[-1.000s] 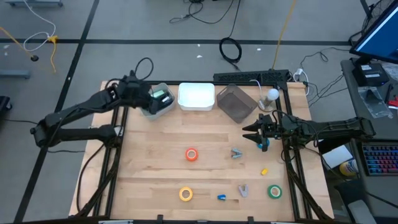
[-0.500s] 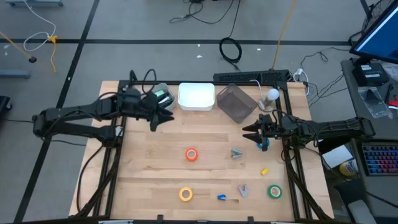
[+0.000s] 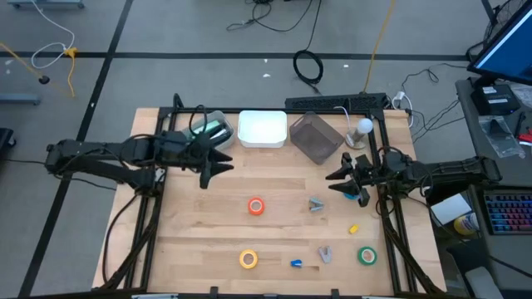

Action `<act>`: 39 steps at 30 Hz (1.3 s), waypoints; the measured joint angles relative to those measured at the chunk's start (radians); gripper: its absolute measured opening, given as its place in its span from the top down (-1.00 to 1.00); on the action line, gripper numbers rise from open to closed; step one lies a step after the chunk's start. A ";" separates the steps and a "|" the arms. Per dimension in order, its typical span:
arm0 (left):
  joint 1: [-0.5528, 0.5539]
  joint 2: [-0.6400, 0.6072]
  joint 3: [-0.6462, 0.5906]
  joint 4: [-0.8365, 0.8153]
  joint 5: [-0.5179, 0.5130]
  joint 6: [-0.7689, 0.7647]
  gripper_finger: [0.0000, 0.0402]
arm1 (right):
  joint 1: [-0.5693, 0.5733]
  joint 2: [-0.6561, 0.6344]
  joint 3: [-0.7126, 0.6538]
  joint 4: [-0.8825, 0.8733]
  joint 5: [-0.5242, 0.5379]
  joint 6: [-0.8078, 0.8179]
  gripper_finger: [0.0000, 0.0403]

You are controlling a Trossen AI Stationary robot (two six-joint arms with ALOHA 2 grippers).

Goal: Pick and place Stapler, Stapler remover, tape
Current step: Put the yellow stapler into the gray bin

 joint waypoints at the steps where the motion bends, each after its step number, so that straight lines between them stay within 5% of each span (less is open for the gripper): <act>1: -0.011 -0.001 0.000 0.000 0.000 0.009 0.21 | 0.000 0.000 0.000 0.000 -0.010 0.000 0.31; 13: -0.042 -0.145 -0.262 0.260 0.000 -0.011 0.21 | 0.059 0.050 0.113 -0.067 -0.077 -0.066 0.54; 21: -0.048 -0.340 -0.462 0.334 -0.001 -0.062 0.21 | 0.139 0.145 0.291 -0.332 -0.077 -0.108 0.56; 30: -0.048 -0.466 -0.576 0.351 -0.001 -0.074 0.21 | 0.233 0.296 0.508 -0.835 -0.079 -0.068 0.56; 39: -0.048 -0.518 -0.626 0.349 -0.002 -0.094 0.21 | 0.368 0.450 0.567 -1.033 -0.133 -0.018 0.56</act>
